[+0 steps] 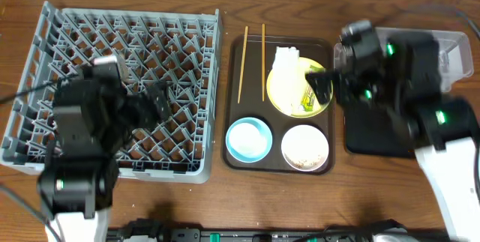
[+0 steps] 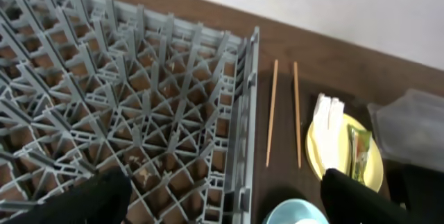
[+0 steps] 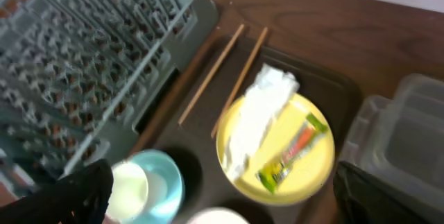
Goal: Sort waste into correct bins and load items into the dishwasher
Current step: 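Grasp the white tissue on the yellow plate with the right gripper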
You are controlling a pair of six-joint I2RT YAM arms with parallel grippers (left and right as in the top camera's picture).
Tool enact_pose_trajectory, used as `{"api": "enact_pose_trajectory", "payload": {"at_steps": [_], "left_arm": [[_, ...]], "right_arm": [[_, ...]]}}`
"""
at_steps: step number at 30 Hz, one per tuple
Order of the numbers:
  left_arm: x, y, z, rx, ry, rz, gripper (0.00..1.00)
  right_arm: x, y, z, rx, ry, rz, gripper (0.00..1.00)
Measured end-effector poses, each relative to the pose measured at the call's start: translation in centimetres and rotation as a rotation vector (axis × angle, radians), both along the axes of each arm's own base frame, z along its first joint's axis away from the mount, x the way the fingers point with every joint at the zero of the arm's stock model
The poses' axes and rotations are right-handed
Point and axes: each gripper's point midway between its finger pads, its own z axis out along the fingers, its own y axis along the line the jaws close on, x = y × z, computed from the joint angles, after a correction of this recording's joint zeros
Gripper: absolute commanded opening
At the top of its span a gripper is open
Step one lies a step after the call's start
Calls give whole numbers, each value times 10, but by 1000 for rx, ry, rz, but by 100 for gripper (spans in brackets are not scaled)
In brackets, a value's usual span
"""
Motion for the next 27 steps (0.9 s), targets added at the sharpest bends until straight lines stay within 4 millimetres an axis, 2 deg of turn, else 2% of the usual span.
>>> {"api": "enact_pose_trajectory", "payload": {"at_steps": [4,6,9,12,15,20,23,27], "left_arm": [[4,-1,-20,-6,87,-4,92],[1,-4,-28,-20,126,-19,92],[1,-11,-28,-46,130,-50,92],[0,-16,-27,-65,129,-73,92],[-1,-18,-26,-74,128,-83,92],[-1,-20,-26,-81,128,-92,92],[-1,-20,-26,-83,130,-93,91],[-1,-20,-26,-83,130,-94,92]], "right_arm": [[24,15,-17,45,63,17,98],[35,22,-26,63,74,31,89],[46,31,-51,61,137,24,79],[54,41,-88,7,216,5,77],[60,55,-138,-87,296,-17,64],[66,65,-213,-222,404,-129,58],[71,57,-241,-265,440,-210,47],[76,47,-263,-282,467,-297,29]]}}
